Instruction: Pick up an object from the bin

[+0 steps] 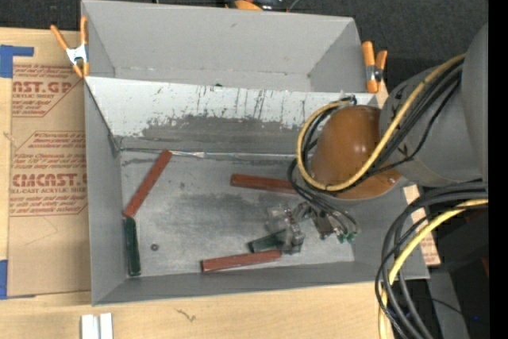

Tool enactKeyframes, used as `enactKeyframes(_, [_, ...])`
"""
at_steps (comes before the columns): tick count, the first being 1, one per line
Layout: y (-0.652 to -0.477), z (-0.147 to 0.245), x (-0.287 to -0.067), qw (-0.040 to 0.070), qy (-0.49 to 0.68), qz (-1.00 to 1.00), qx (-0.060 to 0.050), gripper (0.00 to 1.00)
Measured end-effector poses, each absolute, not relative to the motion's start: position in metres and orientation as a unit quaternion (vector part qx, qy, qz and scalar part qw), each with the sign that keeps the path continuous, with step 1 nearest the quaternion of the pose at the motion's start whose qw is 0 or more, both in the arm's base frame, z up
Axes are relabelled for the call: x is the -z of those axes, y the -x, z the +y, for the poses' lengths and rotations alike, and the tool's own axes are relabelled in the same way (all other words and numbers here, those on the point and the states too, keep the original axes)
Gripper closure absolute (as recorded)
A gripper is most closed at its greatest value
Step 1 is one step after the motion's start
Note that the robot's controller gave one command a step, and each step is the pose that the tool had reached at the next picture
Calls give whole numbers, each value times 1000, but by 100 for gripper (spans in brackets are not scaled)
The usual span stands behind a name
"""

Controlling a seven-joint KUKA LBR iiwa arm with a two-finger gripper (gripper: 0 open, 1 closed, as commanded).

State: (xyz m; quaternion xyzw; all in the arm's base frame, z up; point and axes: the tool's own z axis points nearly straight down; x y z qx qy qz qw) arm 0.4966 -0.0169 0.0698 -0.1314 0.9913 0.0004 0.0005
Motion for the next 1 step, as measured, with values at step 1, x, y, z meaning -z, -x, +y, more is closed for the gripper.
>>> enactKeyframes(1, [-486, -28, -270, 5, 156, 988, 1, 100])
